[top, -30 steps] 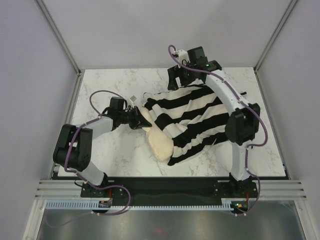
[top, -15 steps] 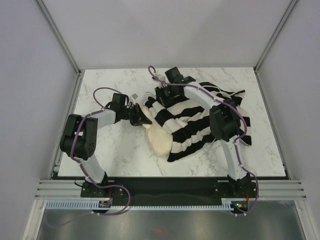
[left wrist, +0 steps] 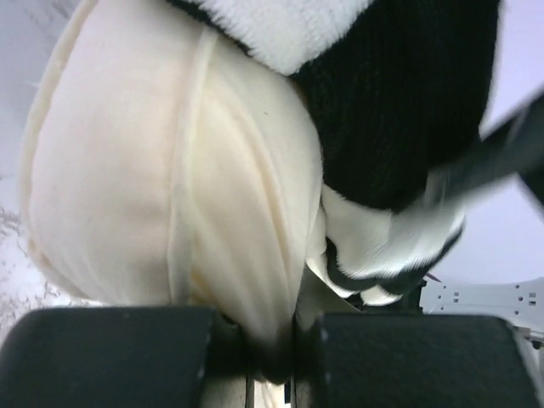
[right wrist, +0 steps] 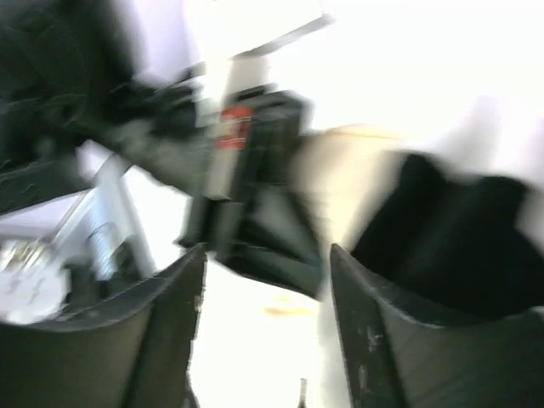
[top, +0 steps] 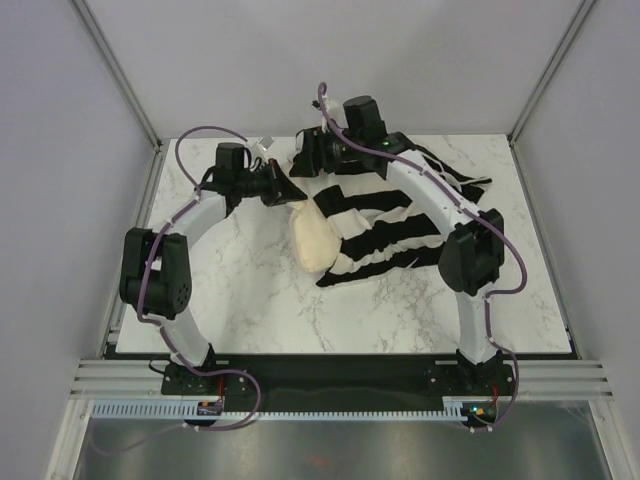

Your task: Put the pillow into the pillowcase

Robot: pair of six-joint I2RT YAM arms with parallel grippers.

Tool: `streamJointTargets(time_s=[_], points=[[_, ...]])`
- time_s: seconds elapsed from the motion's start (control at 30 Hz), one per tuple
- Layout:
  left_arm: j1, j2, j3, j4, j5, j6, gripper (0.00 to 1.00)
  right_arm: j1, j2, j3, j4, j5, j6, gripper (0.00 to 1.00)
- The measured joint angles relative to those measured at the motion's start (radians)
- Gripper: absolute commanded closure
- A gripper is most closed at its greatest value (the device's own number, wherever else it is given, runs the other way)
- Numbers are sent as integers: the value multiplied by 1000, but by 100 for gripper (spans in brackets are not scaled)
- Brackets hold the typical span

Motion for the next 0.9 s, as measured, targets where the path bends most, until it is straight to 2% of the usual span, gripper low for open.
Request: streamJointTargets(time_s=[0.07,0.13,0.23,0.27,0.33,0.47,0.63,0.67,0.7,0.73,0.77,0.9], points=[[0,-6,6,2,0,8,98,-34,-31,9,-30,116,-61,24],[0,-8,-14,1,0,19,98,-75,-55,-3,-40,227,-108,23],[0,-11,-76,-12,-2,42,98,-141,-79,-62,-20,304,-145,19],[-2,-12,-89,-21,-2,51,98,-167,-79,-77,-17,320,-155,11],[-2,-15,-107,-38,-7,76,98,-218,-63,-88,-15,347,-190,2],[-4,-19,-107,-53,-7,124,98,-274,12,-55,-4,371,-270,2],[-4,-19,-107,-55,-6,158,98,-254,187,47,10,338,-328,2],[-4,-19,-107,-55,-6,162,98,-248,216,53,13,326,-335,17],[-4,-19,-107,-58,-7,167,98,-243,237,58,13,316,-343,36],[-4,-19,-107,-66,-7,171,98,-237,259,62,16,299,-356,65],[-4,-16,-106,-77,-7,175,98,-232,278,62,17,277,-368,100],[-4,3,-88,-115,-7,186,98,-220,301,68,17,218,-356,100]])
